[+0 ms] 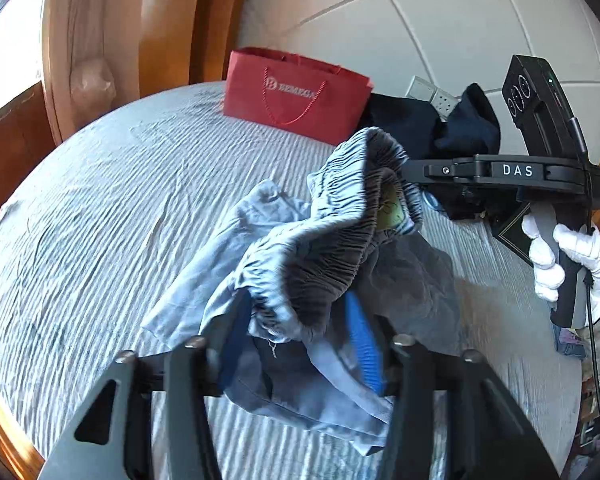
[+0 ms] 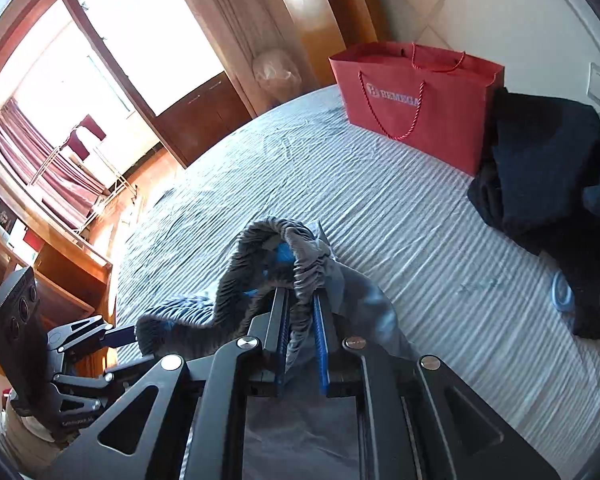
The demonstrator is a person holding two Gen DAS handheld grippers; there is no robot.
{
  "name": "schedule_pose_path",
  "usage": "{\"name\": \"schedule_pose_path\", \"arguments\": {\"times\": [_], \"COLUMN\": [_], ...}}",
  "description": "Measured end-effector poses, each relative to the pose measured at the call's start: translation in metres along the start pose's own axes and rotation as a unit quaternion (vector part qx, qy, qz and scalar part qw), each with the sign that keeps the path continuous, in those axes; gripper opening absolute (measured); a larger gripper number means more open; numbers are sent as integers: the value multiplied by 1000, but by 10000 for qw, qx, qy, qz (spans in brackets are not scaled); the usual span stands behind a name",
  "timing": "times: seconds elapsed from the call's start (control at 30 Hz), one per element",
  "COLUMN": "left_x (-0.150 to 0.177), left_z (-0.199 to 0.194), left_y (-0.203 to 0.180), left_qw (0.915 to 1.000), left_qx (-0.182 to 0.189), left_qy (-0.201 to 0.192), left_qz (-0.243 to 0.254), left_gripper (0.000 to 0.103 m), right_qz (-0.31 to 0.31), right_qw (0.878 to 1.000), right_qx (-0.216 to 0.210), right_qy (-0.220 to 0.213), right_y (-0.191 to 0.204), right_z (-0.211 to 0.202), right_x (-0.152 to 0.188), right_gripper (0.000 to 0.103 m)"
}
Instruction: Fold clothes
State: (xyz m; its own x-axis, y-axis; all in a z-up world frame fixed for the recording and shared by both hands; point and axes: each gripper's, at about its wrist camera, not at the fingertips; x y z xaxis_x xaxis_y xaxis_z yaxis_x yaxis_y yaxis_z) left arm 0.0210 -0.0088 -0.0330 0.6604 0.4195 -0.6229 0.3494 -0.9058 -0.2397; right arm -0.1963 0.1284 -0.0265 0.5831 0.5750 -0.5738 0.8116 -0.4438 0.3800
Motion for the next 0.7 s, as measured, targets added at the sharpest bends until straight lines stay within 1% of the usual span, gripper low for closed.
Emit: {"name": "schedule_pose_path", "arguments": {"times": [0.03,0.1,0.13,0.2,0.3,0.43,0.53,0.63,0.7], "left_x": [-3,-11,-13,-18,-23,-25,-30,-38,-43], "left_z": [2,6,7,13,19,28,43,63,76], "left_y": [12,29,36,43,47,41,27,14,5], "left_qw": [10000,9995,9991,9977,9958,9940,9926,9917,9911], "left_qx": [23,56,84,164,230,362,364,339,321], "left_qy": [45,164,220,313,333,416,492,600,672], "left_qz": [60,266,366,574,823,949,1048,1083,1107], "left_gripper": [77,77,77,77,76,77,77,76,76], "right_qz": [103,334,462,726,1127,1672,1953,2218,2314], "right_qw": [9999,9994,9988,9966,9911,9809,9766,9728,9709], "right_qx": [21,98,152,373,701,969,894,665,621], "right_qy": [63,46,52,75,120,203,145,15,-11], "right_y": [2,3,2,-4,-13,-24,-30,-33,-28], "right_z": [15,25,25,17,2,-21,-31,-35,-38], "right_x": [-7,-7,-2,20,60,125,162,184,193], "right_gripper": [21,31,39,44,44,44,44,44,45]}}
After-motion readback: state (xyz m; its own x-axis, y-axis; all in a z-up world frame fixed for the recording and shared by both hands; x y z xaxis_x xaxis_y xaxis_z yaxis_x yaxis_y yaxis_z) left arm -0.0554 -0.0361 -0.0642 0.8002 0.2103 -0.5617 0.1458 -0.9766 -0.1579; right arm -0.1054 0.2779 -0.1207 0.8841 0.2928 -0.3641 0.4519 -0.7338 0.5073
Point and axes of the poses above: each gripper's, at about its wrist camera, not at the fingertips, and z roughly the way its jaws point, y to its left, x to its underside, and after that the axes turned 2 degrees about -y, right-handed
